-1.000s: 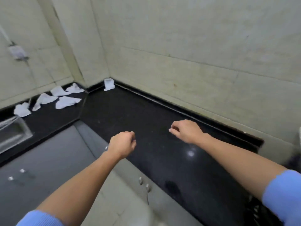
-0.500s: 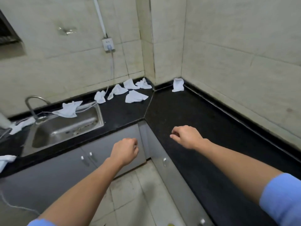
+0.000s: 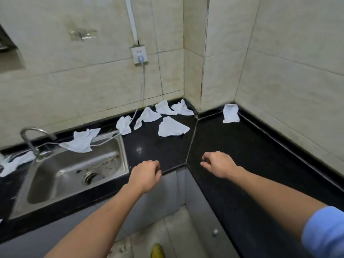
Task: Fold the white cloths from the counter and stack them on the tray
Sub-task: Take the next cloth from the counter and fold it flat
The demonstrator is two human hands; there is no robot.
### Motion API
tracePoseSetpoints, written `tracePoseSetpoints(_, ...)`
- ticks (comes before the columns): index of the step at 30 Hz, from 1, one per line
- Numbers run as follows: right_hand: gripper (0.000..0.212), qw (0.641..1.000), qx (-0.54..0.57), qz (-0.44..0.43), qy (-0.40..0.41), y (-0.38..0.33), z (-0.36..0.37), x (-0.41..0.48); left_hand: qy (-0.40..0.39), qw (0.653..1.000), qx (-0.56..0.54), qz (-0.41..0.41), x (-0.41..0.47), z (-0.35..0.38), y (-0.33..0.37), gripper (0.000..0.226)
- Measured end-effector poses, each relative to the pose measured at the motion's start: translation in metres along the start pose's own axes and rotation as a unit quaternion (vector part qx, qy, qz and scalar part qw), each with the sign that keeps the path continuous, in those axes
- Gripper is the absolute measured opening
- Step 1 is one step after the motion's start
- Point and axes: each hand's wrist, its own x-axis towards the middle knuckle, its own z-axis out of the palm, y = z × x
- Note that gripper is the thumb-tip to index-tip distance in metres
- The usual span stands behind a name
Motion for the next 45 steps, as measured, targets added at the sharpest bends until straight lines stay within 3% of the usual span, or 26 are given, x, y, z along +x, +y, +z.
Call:
tracePoseSetpoints(8,0.035,0.994,0.001,0.11,-0.005,0.013,-0.004,0.107,-0.019,0.996,-0.015,0.09,0.15,-0.006,-0.049,0.019)
tracePoseSetpoints(19,0.039,0.962,0.019,0.273,-0.008,0.108,-0.009,0.17,-0.121,0.97,-0.057,0.205,0.296,0.045,-0.014,0.018)
tracePoseSetpoints(29,0.046,0.934,0.072,0.349,0.009,0.241,0.02,0.331,-0.195,0.966,-0.006,0.171,0.421,0.102,0.001,0.024)
tracePoseSetpoints(36,0.061,0.907,0.127,0.398,0.046,0.299,0.051,0.408,-0.24,0.961,-0.016,0.133,0.457,0.137,0.004,0.026)
tracePoseSetpoints(45,0.049,0.905,0.124,0.405,-0.039,0.308,0.05,0.423,-0.252,0.961,-0.04,0.109,0.458,0.141,-0.009,0.029)
